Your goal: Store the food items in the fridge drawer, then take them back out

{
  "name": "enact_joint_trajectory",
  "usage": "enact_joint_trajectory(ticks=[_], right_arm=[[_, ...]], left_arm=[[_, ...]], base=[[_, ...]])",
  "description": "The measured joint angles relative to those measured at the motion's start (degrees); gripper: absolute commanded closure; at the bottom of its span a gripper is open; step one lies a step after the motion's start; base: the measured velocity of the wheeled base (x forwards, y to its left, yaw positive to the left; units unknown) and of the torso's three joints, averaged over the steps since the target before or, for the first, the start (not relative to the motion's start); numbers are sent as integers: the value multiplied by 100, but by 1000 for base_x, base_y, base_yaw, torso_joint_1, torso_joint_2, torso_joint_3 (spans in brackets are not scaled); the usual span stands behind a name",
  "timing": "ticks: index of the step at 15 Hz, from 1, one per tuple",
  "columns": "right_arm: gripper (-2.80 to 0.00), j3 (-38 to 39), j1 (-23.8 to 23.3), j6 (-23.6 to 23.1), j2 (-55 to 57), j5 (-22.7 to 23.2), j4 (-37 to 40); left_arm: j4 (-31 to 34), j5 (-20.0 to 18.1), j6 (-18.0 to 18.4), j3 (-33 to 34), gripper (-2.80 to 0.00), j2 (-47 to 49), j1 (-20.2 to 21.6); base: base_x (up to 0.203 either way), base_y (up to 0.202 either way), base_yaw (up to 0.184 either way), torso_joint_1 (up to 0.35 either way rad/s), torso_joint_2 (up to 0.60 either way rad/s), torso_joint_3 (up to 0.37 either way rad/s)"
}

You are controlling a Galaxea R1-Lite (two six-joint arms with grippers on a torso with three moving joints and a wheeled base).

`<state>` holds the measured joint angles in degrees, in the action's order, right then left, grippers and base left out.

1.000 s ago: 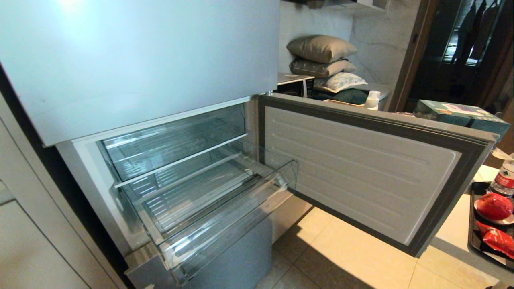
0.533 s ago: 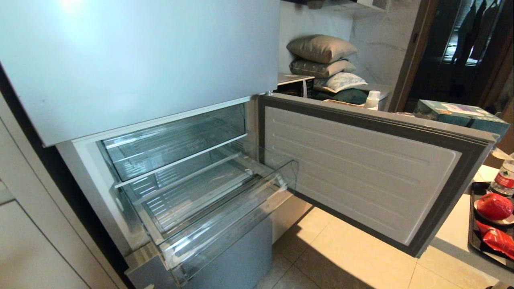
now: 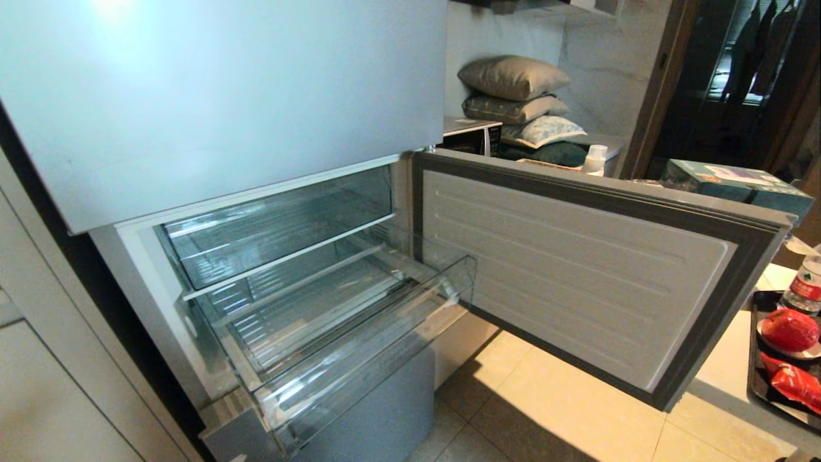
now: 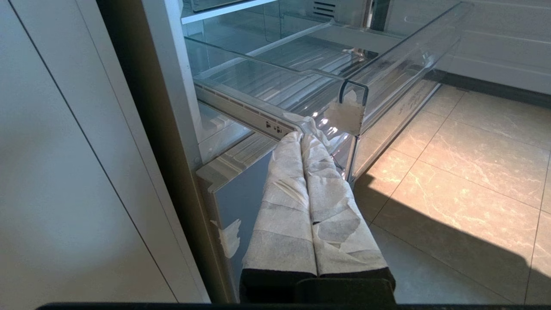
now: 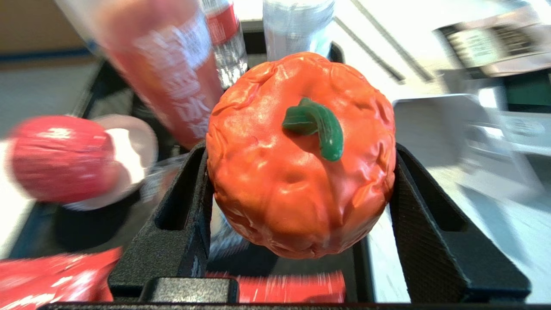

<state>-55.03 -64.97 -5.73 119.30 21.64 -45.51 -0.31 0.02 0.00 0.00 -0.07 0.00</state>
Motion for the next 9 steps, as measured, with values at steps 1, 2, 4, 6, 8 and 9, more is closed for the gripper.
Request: enact_joint_trajectory(ticks=[1, 2, 4, 6, 8, 9], right_arm=[[0, 201, -38, 64, -280, 2, 2], [0, 414, -81, 141, -600, 2, -7], [0, 862, -145, 244, -1200, 11, -100], [0, 1340, -187, 308, -1836, 9, -406], [0, 1782, -203, 347, -2448, -20, -793], [0, 1990, -206, 360, -2760, -69, -1006]], left_arm=[[1, -2, 0, 0, 0, 0, 0], [-2, -2, 0, 0, 0, 0, 0], [0, -2, 0, 0, 0, 0, 2], [-2, -2, 0, 0, 0, 0, 0], [-2, -2, 0, 0, 0, 0, 0], [-2, -2, 0, 0, 0, 0, 0]], base=[[0, 0, 0, 0, 0, 0], [0, 0, 0, 0, 0, 0], [0, 0, 0, 0, 0, 0], [0, 0, 0, 0, 0, 0], [0, 0, 0, 0, 0, 0], [0, 0, 0, 0, 0, 0]])
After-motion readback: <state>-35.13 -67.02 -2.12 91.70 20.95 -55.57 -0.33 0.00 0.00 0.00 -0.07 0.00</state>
